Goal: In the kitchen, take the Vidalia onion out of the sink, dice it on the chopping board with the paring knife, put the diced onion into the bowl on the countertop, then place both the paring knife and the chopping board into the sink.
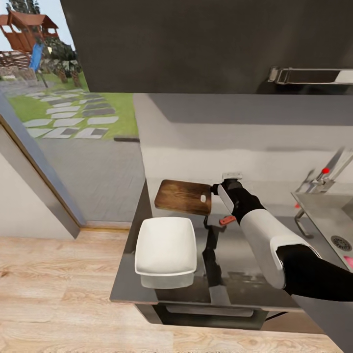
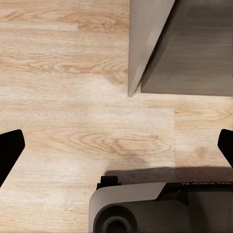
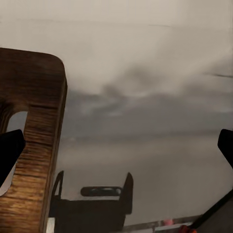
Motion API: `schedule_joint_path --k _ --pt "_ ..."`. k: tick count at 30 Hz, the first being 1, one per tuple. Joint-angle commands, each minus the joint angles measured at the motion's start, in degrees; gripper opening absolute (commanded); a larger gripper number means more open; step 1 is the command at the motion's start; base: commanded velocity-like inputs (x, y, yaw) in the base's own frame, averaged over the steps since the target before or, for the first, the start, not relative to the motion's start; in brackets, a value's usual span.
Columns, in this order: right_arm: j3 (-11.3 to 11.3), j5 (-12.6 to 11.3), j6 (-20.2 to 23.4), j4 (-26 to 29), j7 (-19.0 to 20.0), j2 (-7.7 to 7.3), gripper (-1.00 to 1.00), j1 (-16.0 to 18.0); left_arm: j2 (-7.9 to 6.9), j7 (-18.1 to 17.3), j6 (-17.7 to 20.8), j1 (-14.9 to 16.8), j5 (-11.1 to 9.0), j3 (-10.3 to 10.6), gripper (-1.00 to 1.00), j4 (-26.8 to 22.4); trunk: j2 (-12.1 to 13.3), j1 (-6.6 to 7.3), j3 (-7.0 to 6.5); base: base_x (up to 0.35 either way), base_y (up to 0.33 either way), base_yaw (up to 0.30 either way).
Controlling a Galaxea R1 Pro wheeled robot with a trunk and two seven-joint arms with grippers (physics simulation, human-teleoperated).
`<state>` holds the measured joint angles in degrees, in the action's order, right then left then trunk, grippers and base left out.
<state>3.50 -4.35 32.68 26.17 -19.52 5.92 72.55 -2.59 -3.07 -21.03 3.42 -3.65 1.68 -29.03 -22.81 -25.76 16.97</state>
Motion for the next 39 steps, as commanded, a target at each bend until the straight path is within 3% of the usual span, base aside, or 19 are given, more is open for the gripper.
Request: schedule_joint_path --k 1,10,39 --pt "0.4 -0.5 0.3 0.0 -0.4 -0.02 1.00 0.0 -0.04 -0.2 -0.2 0.0 -0.4 0.2 1.00 0.0 -0.1 -0.03 0.19 0.001 0.037 0.000" --pt "0.5 -0.5 0.3 0.0 -0.4 0.05 1.00 0.0 -0.04 -0.2 -0.2 0.0 -0.4 0.2 1.00 0.0 -0.1 -0.03 0.80 0.000 0.064 0.000" --pt "0.5 -0.5 0.3 0.0 -0.5 0.06 1.00 0.0 -0.04 -0.2 -0.2 0.0 -0.4 0.3 1.00 0.1 -0.1 -0.03 0.84 0.026 0.001 0.000"
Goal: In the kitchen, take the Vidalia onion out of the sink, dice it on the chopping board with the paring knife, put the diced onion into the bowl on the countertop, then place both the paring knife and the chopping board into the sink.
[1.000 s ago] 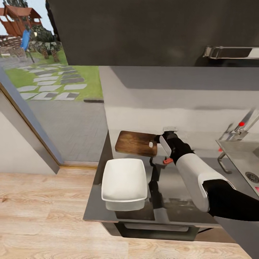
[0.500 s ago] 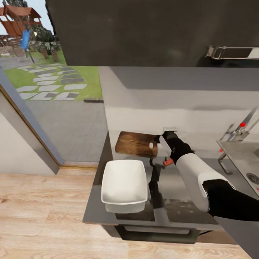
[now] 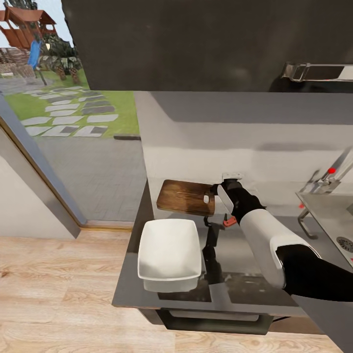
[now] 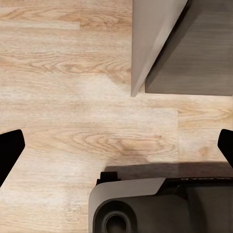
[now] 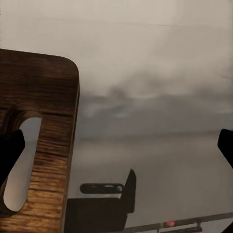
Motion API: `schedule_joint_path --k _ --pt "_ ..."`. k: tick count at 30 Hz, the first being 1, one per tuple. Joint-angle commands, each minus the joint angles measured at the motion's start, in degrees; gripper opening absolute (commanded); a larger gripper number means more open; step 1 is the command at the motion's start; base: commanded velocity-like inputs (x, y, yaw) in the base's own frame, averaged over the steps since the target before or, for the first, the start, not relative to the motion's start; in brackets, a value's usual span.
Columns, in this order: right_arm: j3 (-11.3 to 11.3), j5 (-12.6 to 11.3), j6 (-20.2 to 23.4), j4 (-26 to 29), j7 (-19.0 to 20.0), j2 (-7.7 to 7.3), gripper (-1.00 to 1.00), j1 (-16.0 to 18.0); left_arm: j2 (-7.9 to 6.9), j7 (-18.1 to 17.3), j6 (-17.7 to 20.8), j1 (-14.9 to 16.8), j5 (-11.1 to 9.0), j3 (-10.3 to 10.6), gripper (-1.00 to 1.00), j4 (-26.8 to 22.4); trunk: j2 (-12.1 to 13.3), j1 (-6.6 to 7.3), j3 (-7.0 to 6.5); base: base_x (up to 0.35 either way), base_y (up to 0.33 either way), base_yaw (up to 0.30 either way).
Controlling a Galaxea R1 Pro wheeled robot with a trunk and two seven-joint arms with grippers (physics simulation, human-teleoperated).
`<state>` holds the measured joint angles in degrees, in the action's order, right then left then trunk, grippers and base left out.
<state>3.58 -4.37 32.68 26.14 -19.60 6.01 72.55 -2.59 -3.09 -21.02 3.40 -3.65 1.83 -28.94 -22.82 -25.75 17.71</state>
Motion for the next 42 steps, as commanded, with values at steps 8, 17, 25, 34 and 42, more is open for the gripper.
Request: schedule_joint_path --k 8,17,25,34,42 --pt "0.4 -0.5 0.3 0.1 -0.4 -0.02 1.00 0.0 -0.02 -0.2 -0.2 0.0 -0.3 0.3 1.00 0.0 -0.1 -0.03 0.10 0.000 0.000 0.000" --pt "0.4 -0.5 0.3 -0.2 -0.4 0.05 1.00 0.0 0.02 -0.2 -0.2 0.0 -0.4 0.3 1.00 0.0 -0.1 -0.03 0.32 0.000 0.006 0.000" --pt "0.4 -0.5 0.2 -0.6 -0.3 0.05 1.00 0.0 0.02 -0.2 -0.2 0.0 -0.3 0.2 1.00 0.3 -0.1 -0.03 0.82 0.000 0.004 0.000" --pt "0.4 -0.6 0.2 -0.7 -0.3 0.08 1.00 0.0 0.04 -0.3 -0.2 0.0 -0.4 0.2 1.00 0.5 -0.1 -0.03 1.54 0.000 0.000 0.000" --pt "0.4 -0.6 0.2 -0.7 -0.3 0.14 1.00 0.0 0.04 -0.2 -0.2 0.0 -0.3 0.2 1.00 1.0 -0.1 -0.03 2.11 0.000 0.017 0.000"
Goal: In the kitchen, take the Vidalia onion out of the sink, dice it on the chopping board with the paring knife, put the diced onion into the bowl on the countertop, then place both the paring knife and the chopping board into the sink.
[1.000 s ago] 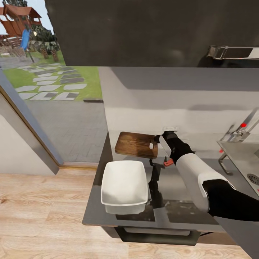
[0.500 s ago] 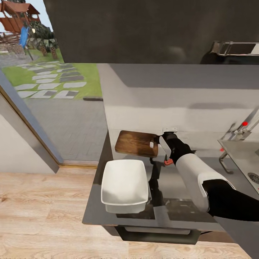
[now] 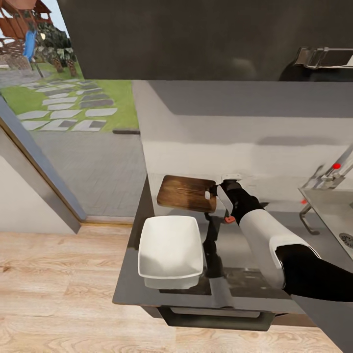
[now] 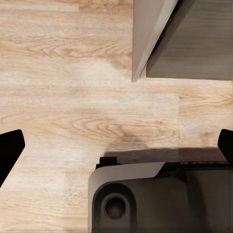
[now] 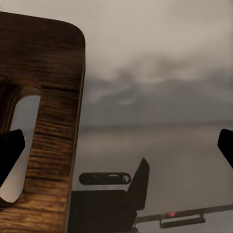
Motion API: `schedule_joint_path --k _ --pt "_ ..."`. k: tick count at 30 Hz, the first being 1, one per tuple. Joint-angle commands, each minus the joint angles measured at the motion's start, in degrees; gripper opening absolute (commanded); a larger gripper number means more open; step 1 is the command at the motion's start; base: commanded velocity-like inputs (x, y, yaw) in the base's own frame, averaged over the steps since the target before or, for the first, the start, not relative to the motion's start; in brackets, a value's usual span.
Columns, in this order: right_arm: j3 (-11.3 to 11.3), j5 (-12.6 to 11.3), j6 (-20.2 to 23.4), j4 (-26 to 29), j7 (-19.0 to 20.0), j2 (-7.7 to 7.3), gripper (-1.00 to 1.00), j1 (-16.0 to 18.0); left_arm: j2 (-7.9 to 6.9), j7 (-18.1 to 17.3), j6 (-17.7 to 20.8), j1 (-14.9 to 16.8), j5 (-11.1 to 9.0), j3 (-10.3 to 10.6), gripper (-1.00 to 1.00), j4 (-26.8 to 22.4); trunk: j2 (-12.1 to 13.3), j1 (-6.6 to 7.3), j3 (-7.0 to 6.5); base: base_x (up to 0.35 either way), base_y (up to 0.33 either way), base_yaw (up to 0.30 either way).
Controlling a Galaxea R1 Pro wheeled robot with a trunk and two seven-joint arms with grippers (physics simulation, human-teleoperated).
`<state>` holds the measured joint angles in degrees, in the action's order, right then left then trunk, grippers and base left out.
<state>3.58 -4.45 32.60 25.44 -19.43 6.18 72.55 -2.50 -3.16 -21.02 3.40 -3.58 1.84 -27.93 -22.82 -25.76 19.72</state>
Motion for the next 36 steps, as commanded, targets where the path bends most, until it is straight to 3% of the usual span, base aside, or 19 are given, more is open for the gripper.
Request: schedule_joint_path --k 1,36 --pt "0.4 -0.5 0.3 0.1 -0.4 -0.03 1.00 0.0 -0.04 -0.2 -0.2 0.0 -0.4 0.2 1.00 0.0 -0.1 -0.03 0.12 0.000 0.008 0.000" --pt "0.4 -0.5 0.3 0.0 -0.4 0.06 1.00 0.0 -0.04 -0.2 -0.2 0.1 -0.4 0.2 1.00 0.2 -0.1 -0.03 1.02 0.004 0.018 0.000"
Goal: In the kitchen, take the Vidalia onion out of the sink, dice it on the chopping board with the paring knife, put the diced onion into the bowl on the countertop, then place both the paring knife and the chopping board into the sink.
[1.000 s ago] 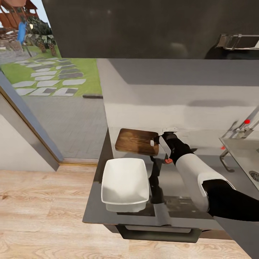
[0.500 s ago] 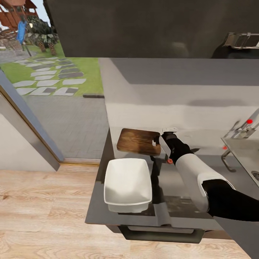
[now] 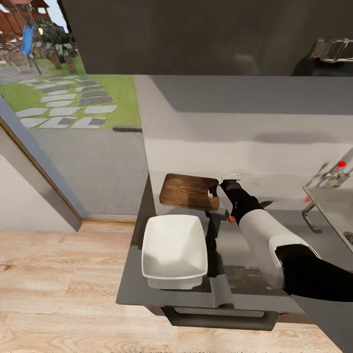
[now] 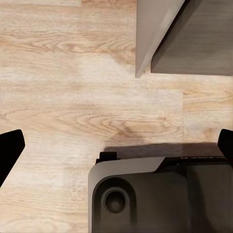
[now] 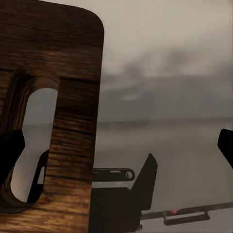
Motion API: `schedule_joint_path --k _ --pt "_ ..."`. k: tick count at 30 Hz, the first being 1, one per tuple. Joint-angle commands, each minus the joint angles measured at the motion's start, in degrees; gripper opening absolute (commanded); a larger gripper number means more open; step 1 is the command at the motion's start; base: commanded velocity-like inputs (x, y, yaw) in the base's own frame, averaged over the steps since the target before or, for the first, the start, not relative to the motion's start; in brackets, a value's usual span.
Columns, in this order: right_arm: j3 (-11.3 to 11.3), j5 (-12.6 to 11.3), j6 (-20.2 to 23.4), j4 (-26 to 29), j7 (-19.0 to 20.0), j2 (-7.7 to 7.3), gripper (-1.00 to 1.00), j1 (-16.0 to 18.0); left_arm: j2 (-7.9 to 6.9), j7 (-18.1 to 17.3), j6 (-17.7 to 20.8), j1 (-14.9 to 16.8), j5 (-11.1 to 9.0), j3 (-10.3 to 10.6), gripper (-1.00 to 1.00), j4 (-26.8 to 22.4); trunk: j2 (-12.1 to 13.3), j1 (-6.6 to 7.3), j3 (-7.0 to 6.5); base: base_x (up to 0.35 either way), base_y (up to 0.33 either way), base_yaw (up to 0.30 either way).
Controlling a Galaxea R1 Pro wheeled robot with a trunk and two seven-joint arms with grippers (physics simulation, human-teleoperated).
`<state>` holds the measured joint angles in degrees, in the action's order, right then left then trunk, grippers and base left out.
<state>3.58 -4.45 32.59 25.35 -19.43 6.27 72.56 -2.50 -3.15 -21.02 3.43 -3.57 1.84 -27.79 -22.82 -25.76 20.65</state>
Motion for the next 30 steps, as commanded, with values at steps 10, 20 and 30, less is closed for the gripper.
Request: schedule_joint_path --k 10,20,30 --pt "0.4 -0.4 0.3 0.0 -0.4 -0.12 1.00 0.0 -0.04 -0.2 -0.2 0.1 -0.4 0.2 1.00 0.0 -0.1 -0.03 0.74 0.000 0.000 0.000" --pt "0.4 -0.5 0.3 0.0 -0.4 -0.09 1.00 0.0 -0.04 -0.2 -0.2 0.0 -0.4 0.2 1.00 0.0 -0.1 -0.03 1.29 0.000 0.000 0.000" --pt "0.4 -0.4 0.5 -0.4 -0.5 -0.25 1.00 0.0 -0.04 -0.2 -0.2 0.0 -0.4 0.2 1.00 0.0 -0.1 -0.03 1.32 0.000 0.000 0.000"
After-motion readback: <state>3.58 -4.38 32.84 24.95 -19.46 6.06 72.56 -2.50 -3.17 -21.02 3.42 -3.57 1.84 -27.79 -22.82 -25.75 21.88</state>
